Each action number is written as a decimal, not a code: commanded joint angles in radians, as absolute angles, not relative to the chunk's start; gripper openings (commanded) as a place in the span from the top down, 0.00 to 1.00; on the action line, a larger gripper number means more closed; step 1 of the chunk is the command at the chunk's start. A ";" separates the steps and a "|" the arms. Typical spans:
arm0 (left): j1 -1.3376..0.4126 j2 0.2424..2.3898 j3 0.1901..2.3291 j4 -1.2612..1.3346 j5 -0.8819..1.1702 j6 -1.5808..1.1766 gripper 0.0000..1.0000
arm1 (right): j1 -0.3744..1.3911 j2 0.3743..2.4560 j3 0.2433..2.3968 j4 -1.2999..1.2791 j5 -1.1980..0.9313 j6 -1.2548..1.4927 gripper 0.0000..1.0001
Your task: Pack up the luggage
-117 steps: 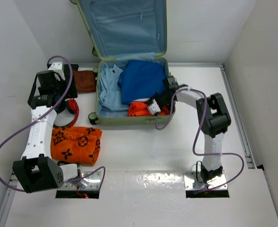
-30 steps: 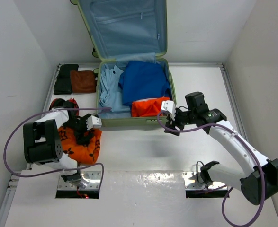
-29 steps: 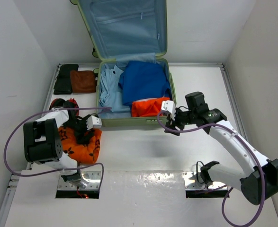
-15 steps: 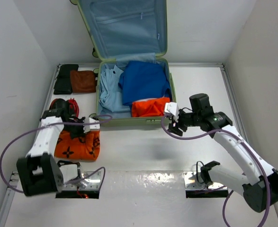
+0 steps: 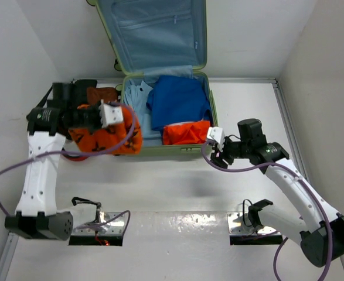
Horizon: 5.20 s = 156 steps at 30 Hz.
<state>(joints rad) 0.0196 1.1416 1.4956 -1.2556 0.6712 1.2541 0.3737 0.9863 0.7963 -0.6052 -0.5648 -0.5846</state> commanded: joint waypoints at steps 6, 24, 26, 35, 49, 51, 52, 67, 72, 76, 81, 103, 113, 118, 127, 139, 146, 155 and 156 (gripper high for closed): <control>-0.221 1.397 1.595 -0.893 0.732 0.861 1.00 | 0.328 0.979 0.792 -0.566 -0.560 -0.546 0.42; -0.400 1.844 1.410 -0.307 0.367 0.454 1.00 | 0.255 0.962 0.761 -0.606 -0.575 -0.587 0.42; -0.400 1.862 1.388 -0.249 0.301 0.430 1.00 | 0.242 0.959 0.759 -0.612 -0.578 -0.591 0.42; -0.477 1.838 1.172 -0.127 0.041 0.376 1.00 | 0.225 0.962 0.761 -0.612 -0.598 -0.600 0.42; -0.518 1.925 1.260 -0.167 0.269 0.172 1.00 | 0.222 0.907 0.779 -0.658 -0.595 -0.611 0.42; -0.518 1.950 1.282 -0.167 0.268 0.143 1.00 | 0.225 0.897 0.785 -0.673 -0.589 -0.624 0.42; -0.518 1.965 1.313 -0.179 0.268 0.108 1.00 | 0.222 0.894 0.790 -0.683 -0.588 -0.626 0.42; -0.509 1.861 1.275 -0.319 0.224 0.046 0.45 | 0.225 0.873 0.816 -0.710 -0.583 -0.630 0.41; -0.500 1.663 1.314 -0.319 0.129 0.046 0.22 | 0.232 0.874 0.822 -0.704 -0.592 -0.621 0.40; -0.480 1.530 1.368 -0.347 0.019 0.066 0.16 | 0.241 0.877 0.819 -0.689 -0.594 -0.614 0.40; -0.447 1.496 1.430 -0.528 -0.054 0.149 0.28 | 0.249 0.888 0.818 -0.664 -0.595 -0.601 0.40; -0.407 1.734 1.218 -0.545 0.158 0.034 0.72 | 0.261 0.928 0.845 -0.661 -0.581 -0.594 0.40; -0.407 1.480 1.371 -0.586 0.282 0.084 0.46 | 0.261 0.876 0.808 -0.675 -0.578 -0.606 0.40; -0.445 1.494 1.361 -0.629 0.291 0.084 0.50 | 0.262 0.887 0.805 -0.655 -0.578 -0.594 0.40; -0.537 1.642 1.282 -0.555 0.207 0.043 0.72 | 0.261 0.933 0.819 -0.650 -0.575 -0.597 0.40; -0.502 1.814 1.361 -0.512 0.264 -0.002 0.47 | 0.273 0.928 0.848 -0.669 -0.572 -0.607 0.40; -0.460 1.519 1.430 -0.543 0.250 0.021 0.25 | 0.273 0.902 0.819 -0.661 -0.580 -0.607 0.40; -0.189 1.292 1.454 -0.712 0.091 0.021 0.00 | 0.273 0.907 0.824 -0.663 -0.594 -0.617 0.40; -0.157 1.283 1.439 -0.724 0.075 0.021 0.00 | 0.273 0.910 0.824 -0.661 -0.592 -0.617 0.40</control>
<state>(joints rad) -0.2314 1.2713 1.4845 -0.6121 0.1600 0.0219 0.2672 0.9100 0.8074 -0.6823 -0.5690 -0.6094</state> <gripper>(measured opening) 0.994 0.600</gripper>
